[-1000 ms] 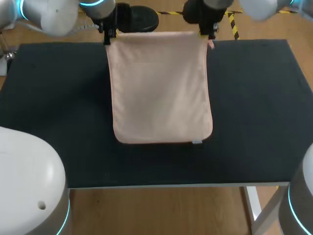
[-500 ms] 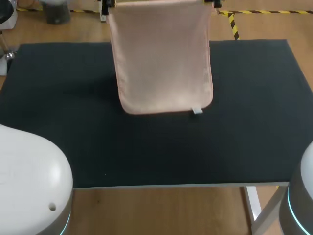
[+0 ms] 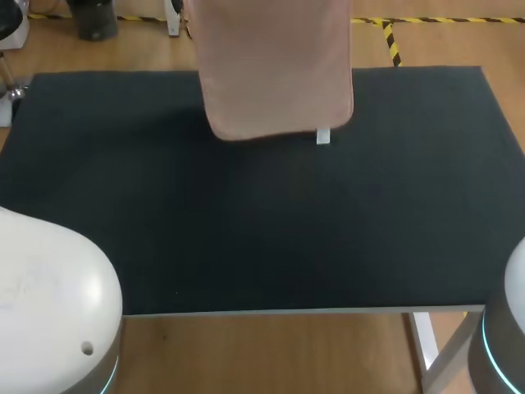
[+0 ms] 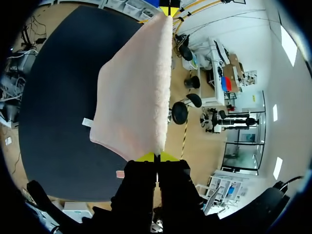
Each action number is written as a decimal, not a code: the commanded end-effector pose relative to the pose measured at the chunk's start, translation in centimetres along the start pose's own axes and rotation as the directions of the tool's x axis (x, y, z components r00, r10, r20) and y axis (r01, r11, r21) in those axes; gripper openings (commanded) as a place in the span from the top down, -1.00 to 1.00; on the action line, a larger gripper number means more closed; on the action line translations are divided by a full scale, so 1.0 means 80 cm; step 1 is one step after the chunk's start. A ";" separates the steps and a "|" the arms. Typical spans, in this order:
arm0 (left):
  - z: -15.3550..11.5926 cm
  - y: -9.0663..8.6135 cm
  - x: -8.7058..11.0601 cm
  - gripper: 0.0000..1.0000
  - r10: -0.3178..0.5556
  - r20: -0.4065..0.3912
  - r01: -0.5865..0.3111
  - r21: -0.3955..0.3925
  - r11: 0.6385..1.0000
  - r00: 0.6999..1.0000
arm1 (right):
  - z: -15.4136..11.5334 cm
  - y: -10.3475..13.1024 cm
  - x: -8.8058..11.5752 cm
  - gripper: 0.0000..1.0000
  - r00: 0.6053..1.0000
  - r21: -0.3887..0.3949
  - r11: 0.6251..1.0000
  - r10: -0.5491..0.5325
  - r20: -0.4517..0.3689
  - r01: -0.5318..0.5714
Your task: Fold the towel
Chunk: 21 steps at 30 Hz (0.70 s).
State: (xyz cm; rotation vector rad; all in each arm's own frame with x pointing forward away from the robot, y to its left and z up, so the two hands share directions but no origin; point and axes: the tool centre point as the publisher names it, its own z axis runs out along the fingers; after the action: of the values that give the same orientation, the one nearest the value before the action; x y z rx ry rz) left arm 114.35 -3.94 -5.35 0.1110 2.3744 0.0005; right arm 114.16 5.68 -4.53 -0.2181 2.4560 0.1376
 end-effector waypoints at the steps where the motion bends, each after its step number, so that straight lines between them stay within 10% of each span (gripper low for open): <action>1: 0.009 0.004 -0.025 1.00 0.013 0.009 -0.013 -0.003 1.000 1.000 | 0.006 -0.001 -0.023 1.00 1.000 -0.007 1.000 -0.005 0.005 0.005; 11: 0.015 0.015 -0.065 1.00 0.047 0.063 -0.043 -0.055 0.998 0.997 | 0.019 0.003 -0.064 1.00 0.998 -0.040 0.999 -0.033 0.061 0.035; 21: 0.025 0.019 -0.072 1.00 0.075 0.065 -0.070 -0.075 0.995 0.995 | 0.049 0.009 -0.048 1.00 0.998 -0.078 0.996 -0.039 0.047 0.042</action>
State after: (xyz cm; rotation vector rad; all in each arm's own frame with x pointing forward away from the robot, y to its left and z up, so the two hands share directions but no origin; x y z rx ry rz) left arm 119.62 -2.96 -2.69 0.1565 2.2905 0.1130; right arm 118.70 7.67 -4.10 -0.2921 2.4027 0.2015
